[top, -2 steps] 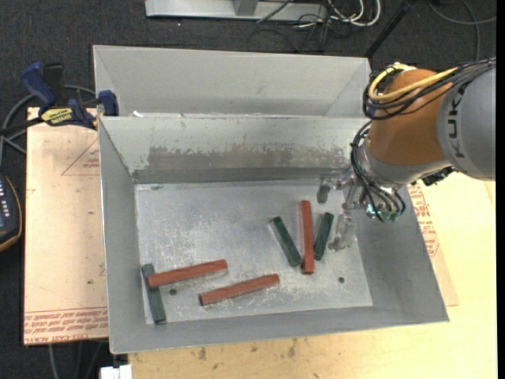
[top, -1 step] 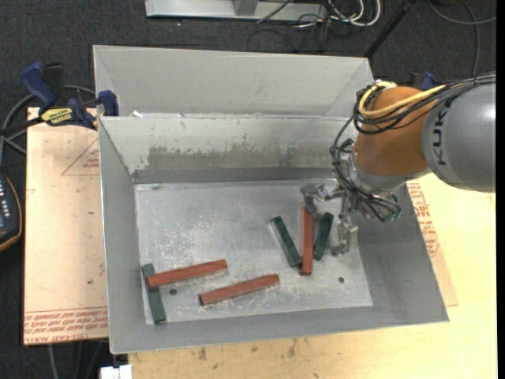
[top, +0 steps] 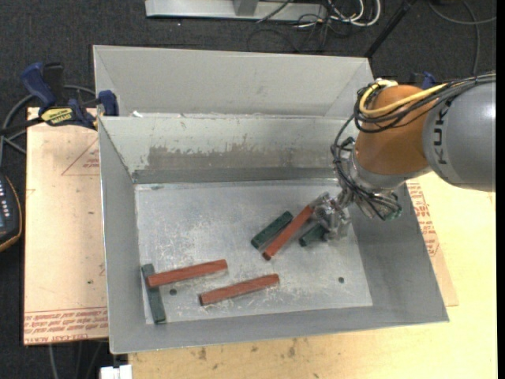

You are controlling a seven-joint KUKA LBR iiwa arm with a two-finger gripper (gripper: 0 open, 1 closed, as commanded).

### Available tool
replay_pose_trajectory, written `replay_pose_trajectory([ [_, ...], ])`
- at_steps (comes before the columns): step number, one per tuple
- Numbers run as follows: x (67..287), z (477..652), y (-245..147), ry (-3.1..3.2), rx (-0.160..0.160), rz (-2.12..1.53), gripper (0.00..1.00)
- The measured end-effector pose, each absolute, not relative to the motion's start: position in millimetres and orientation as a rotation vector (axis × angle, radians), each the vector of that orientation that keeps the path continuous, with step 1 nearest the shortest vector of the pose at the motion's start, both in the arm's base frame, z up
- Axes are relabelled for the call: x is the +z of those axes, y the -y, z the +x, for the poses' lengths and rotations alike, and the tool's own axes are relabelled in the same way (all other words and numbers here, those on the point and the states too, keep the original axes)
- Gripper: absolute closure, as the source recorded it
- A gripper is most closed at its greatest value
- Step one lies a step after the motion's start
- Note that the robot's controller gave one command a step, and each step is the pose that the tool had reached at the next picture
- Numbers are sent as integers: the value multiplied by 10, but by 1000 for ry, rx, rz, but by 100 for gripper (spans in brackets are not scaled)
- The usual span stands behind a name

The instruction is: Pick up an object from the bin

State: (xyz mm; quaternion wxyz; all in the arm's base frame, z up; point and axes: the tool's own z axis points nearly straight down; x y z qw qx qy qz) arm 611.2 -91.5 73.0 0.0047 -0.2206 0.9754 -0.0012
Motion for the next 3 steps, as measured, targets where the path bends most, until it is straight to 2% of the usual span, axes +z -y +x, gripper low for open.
replay_pose_trajectory([
  [1, 2293, 5917, 760, -3024, -5, -810, 100],
  [2, 2244, 5902, 764, -3031, 1, -810, 0],
  [3, 1257, 5848, 361, -2984, 9, -997, 0],
])
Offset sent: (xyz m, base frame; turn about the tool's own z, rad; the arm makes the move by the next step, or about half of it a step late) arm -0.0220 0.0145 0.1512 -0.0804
